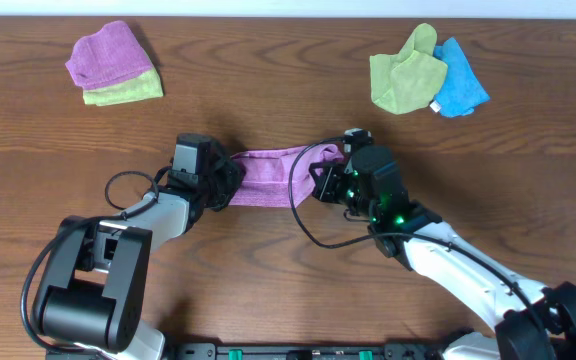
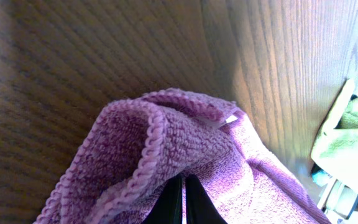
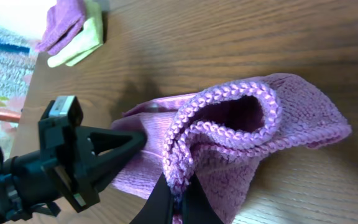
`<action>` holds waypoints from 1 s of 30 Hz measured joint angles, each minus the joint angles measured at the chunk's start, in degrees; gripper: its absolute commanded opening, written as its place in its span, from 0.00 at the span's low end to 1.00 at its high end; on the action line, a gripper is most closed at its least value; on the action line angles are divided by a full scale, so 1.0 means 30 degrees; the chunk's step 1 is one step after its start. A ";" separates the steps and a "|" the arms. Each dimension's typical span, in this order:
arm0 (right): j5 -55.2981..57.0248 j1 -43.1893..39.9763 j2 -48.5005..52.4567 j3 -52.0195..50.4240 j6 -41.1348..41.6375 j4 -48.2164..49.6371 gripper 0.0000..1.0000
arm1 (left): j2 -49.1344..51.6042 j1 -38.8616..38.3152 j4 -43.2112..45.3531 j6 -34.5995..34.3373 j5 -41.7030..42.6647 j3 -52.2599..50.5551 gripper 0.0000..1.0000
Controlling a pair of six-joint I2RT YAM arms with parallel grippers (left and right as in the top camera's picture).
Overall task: Fold the cloth
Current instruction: 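Fold the right end of the strip left onto the left gripper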
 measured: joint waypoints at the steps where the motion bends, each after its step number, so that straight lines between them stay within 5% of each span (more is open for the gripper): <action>1: 0.0029 0.0095 0.0058 0.0146 -0.0095 0.0007 0.01 | 0.0000 0.0000 -0.0138 0.0022 0.0000 0.0000 0.06; 30: -0.1574 0.2812 0.5501 0.6339 -0.3337 -0.1923 0.01 | 0.0036 0.0372 -0.0692 0.1734 0.0670 0.0073 0.06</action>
